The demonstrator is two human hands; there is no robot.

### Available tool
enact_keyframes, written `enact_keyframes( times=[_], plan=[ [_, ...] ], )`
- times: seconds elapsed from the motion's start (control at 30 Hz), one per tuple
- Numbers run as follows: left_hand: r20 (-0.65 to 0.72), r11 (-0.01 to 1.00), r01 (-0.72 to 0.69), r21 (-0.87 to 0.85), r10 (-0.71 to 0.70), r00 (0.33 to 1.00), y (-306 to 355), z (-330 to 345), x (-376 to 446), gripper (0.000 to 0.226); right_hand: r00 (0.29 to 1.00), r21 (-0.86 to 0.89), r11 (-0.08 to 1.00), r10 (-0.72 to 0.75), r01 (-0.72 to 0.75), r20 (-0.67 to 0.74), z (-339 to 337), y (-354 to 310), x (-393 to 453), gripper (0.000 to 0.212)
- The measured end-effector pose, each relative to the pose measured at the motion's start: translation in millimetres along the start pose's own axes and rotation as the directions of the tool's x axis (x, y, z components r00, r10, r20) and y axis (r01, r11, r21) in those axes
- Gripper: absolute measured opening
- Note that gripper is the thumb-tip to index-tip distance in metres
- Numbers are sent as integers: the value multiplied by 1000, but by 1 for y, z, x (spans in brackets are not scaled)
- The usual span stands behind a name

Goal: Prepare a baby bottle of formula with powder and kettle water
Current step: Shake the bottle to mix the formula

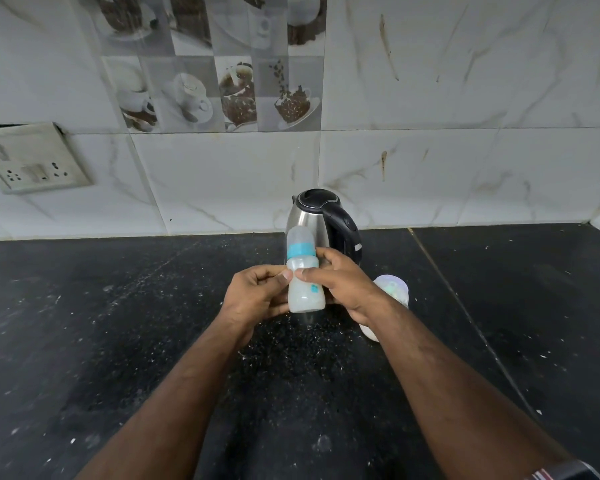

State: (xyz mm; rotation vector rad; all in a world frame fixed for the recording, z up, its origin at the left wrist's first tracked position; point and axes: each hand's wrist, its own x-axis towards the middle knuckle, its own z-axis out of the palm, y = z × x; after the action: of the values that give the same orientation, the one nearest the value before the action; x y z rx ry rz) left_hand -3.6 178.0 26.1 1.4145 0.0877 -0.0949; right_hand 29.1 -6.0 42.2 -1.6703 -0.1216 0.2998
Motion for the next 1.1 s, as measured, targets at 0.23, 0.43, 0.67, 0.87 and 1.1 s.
enact_keyframes(
  times=[0.23,0.43,0.67,0.87,1.1],
  plan=[
    [-30,999,-44,23,45,999,1,0,3,36,997,188,979,71,-77,37,-3,-5,-3,43],
    [12,853,-16,522,11,1000,-22,-8,10,31,993,365,925,85,-107,75,-2,-15,-4,43],
    [78,456,26,890,-207,975,-47,-12,10,83,988,488,860,114,-150,102,-2,-21,-7,40],
    [120,267,-47,962,-263,957,-55,-14,14,92,990,507,850,127,-143,68,-5,-23,-7,44],
    [81,151,-34,988,-315,946,-64,-15,20,101,1000,317,948,-24,28,-15,-8,-33,-1,58]
  ],
)
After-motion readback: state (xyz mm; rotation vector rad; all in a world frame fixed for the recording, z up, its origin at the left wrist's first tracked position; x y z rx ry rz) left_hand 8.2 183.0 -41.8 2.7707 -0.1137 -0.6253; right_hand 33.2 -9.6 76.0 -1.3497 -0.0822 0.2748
